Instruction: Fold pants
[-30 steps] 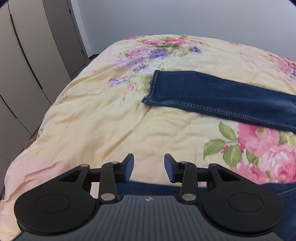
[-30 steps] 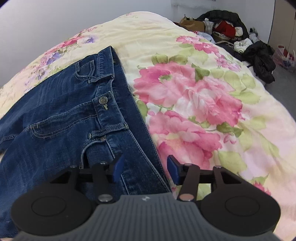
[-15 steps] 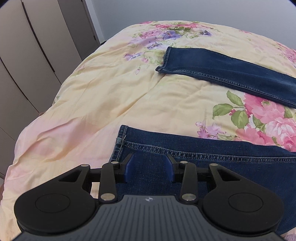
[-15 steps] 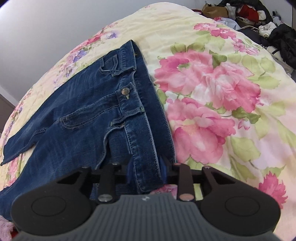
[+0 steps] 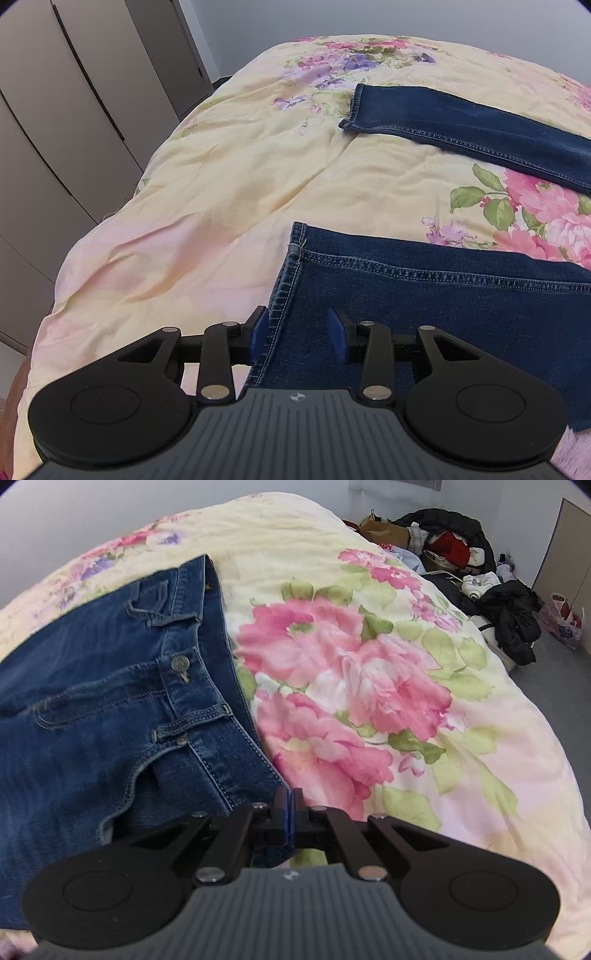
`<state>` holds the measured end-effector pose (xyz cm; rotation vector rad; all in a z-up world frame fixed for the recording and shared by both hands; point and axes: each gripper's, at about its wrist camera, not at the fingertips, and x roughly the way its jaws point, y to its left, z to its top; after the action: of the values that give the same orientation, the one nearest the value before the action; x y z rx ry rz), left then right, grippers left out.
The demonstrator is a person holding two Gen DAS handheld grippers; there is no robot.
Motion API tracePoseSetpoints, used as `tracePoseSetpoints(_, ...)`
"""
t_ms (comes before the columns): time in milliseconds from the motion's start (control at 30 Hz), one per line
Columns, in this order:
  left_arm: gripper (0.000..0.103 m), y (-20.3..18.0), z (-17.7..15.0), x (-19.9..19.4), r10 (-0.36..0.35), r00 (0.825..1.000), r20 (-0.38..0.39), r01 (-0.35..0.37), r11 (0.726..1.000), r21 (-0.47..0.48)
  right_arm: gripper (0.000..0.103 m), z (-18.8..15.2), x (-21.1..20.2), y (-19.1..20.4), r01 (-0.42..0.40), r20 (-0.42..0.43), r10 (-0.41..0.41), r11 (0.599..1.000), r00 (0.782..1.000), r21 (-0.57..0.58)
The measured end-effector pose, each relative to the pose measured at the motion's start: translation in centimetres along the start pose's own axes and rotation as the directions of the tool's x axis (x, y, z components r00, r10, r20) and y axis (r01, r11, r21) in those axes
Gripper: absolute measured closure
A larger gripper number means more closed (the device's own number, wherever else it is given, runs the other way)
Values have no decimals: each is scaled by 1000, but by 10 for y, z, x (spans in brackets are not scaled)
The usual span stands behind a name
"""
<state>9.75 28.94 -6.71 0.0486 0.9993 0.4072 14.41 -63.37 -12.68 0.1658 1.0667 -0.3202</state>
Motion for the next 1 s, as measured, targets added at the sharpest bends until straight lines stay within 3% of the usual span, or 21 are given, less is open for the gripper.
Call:
tracePoseSetpoints(233, 58, 7, -13, -14, -33, 999, 8, 31, 985, 168, 102, 4, -12, 17, 133, -4, -134, 985, 991, -113)
tracePoseSetpoints(333, 58, 0, -20, -18, -44, 999, 0, 42, 957, 288, 88, 1, -36, 13, 104, 15, -103, 987, 995, -122)
tracePoseSetpoints(500, 58, -19, -42, -26, -50, 999, -23, 54, 846, 530, 80, -17, -69, 26, 53, 14, -51, 968, 999, -245)
tracePoseSetpoints(667, 49, -43, -76, -19, -19, 999, -29, 34, 703, 710, 79, -41, -90, 54, 22, -8, -30, 883, 1000, -469)
tracePoseSetpoints(733, 47, -50, -90, -12, -6, 1000, -23, 21, 659, 752, 77, -49, -96, 65, 24, -6, -33, 838, 999, -545)
tracePoseSetpoints(867, 47, -62, -111, 2, 18, 1000, 25, -31, 594, 804, 75, -63, -104, 78, 46, 3, -59, 746, 998, -664)
tracePoseSetpoints(1000, 46, -68, -118, 13, 32, 998, 52, -61, 566, 822, 74, -76, -109, 80, 71, 9, -97, 659, 995, -749)
